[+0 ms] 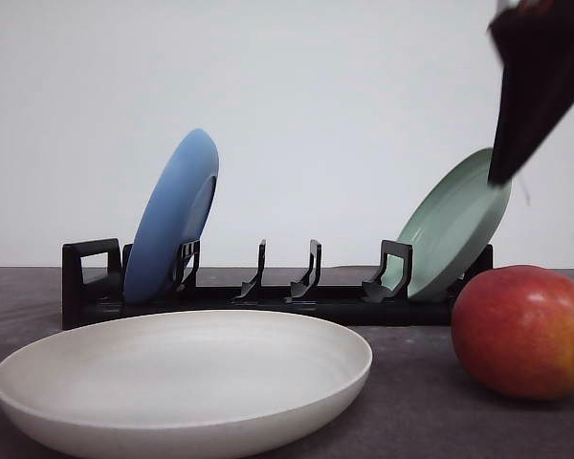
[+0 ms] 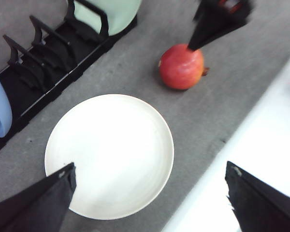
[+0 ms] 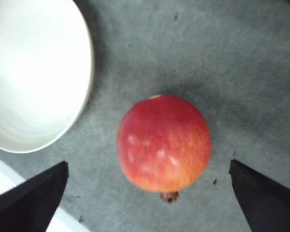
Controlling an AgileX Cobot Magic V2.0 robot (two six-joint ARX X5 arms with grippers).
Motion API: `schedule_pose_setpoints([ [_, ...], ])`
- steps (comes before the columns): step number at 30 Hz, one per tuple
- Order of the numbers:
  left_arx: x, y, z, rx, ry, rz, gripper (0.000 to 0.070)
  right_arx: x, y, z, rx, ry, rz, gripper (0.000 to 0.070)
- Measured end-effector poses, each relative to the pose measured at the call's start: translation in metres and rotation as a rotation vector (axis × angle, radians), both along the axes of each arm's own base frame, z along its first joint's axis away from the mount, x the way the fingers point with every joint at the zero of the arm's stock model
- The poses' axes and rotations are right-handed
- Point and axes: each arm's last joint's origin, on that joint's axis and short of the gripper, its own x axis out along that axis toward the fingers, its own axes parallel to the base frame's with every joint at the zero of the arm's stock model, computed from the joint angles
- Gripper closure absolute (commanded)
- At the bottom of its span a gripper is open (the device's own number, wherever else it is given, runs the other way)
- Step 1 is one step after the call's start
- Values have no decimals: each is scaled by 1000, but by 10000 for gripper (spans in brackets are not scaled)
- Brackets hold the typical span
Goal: Place pomegranate in white plate
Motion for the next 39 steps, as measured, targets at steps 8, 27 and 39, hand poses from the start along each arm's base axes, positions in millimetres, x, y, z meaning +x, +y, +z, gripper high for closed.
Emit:
schedule_pose_setpoints([
  [8, -17, 62, -28, -183, 16, 29, 111, 25, 20, -38, -68, 86, 58, 0],
  [27, -31, 120, -34, -446, 4, 95, 111, 35, 40, -56, -165, 211, 110, 243],
  [39, -29, 121, -34, -439, -37, 154, 111, 30, 145, 8, -14, -59, 309, 243],
])
